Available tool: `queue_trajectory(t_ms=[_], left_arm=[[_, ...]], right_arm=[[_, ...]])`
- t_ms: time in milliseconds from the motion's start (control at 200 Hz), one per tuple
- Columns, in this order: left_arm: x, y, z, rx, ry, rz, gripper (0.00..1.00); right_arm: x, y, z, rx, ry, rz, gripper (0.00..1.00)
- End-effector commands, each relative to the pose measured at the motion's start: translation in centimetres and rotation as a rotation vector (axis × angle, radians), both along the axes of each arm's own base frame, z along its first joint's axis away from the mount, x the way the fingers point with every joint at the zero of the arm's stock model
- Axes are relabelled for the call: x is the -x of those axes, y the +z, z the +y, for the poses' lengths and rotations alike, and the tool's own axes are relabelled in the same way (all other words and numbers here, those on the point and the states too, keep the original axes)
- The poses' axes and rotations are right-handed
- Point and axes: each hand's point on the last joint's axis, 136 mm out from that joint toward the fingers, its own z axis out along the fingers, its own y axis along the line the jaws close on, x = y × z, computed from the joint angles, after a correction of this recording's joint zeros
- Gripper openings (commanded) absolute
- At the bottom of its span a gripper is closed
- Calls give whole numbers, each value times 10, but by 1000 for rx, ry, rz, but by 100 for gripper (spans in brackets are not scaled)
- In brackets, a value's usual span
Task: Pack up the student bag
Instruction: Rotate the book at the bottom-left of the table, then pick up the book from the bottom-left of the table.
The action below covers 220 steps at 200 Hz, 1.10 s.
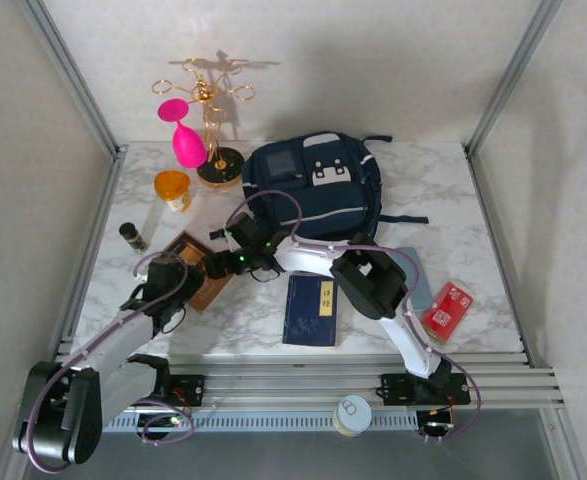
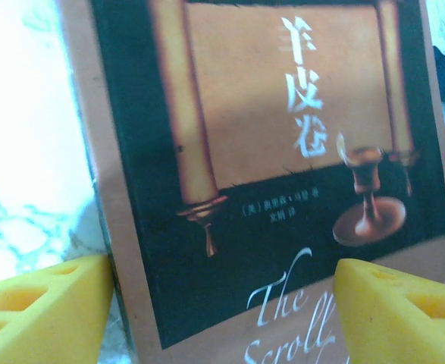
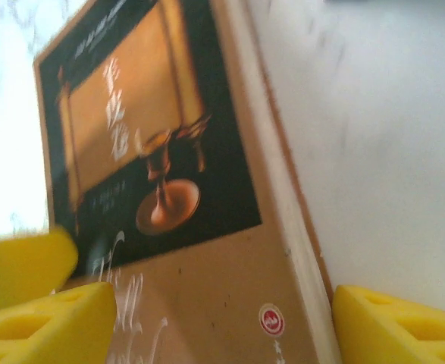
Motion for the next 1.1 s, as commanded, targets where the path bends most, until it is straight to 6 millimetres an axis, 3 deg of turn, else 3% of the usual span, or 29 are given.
queue_trajectory(t_ms=[0, 155, 215, 380, 596, 751, 916, 1096], left_arm=[[12, -3, -17, 71, -67, 19, 75], [24, -1, -17, 89, -47, 7, 76], [26, 1, -13, 75, -32, -7, 80], [23, 1, 3, -9, 18, 10, 84], [11, -1, -11, 0, -77, 33, 82], [16, -7, -11, -11, -95, 49, 78], [18, -7, -23, 26, -149, 38, 76], [20, -6, -30, 48, -176, 27, 76]], right_arm=[[50, 23, -4, -32, 52, 28, 76], [104, 18, -24, -31, 47, 92, 76], [113, 17, -34, -22, 18, 98, 77], [85, 12, -61, 4, -138, 132, 81], [60, 6, -44, 0, -155, 154, 81], [31, -10, -45, 56, -255, 128, 80], [26, -16, -28, 51, -234, 166, 79], [32, -3, -12, -9, -204, 211, 78]])
